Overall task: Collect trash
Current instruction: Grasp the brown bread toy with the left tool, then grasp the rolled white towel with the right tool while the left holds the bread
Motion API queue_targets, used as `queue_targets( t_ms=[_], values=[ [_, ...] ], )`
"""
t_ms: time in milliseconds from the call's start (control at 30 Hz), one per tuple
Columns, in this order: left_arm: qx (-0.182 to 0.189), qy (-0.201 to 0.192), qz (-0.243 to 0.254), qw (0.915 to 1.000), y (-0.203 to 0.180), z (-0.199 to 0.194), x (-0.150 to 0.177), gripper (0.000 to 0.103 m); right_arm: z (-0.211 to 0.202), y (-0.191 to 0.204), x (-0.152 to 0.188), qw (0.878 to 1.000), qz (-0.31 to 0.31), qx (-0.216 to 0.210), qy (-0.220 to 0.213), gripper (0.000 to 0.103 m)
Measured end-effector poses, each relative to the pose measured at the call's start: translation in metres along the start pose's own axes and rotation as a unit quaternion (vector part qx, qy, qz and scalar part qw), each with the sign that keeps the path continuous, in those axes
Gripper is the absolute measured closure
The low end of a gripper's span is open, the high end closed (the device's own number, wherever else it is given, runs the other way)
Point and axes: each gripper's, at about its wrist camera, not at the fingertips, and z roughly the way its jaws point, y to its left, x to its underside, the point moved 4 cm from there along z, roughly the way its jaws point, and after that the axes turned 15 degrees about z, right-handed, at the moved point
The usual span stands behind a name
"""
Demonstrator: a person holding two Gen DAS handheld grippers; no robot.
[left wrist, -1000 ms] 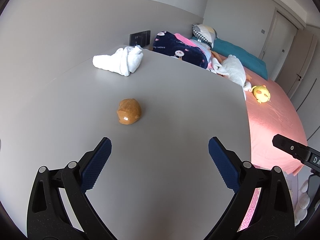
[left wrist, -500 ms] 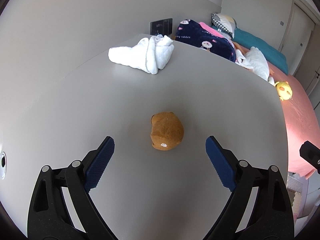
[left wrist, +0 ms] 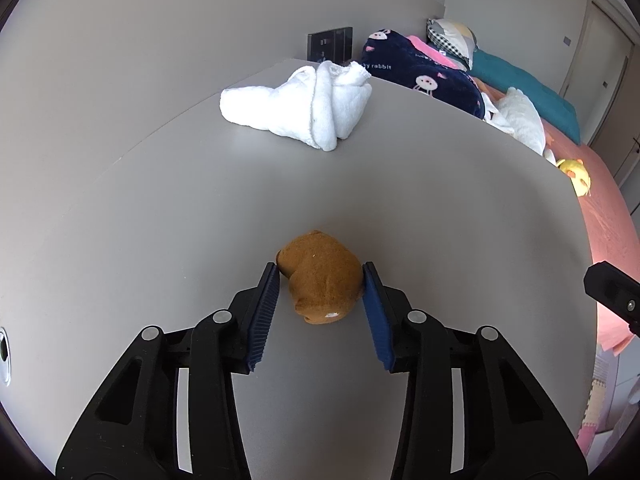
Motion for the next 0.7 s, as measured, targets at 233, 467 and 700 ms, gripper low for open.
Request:
queue_targets(
  t_ms=[233,467,700],
  values=[
    [-0.014,-0.022,-0.033,0.9991,0.028,-0.003,-0.008,0.062,0.025,0.028,-0.005,1.000,-0.016,-0.005,0.007,0.027],
    [-0.049,-0.024,-0.068,0.9962,0.065,-0.003,-0.009,0.062,0.056,0.068,-0.021,0.999,-0.042,-0.013,0.011,0.027],
    [-0.077,-0.029,-0.100,0.9916,0.099,-0.003,-0.011,0.062,0.084,0.106,-0.034,0.998,-0.060,-0.029,0.019,0.027]
  ],
)
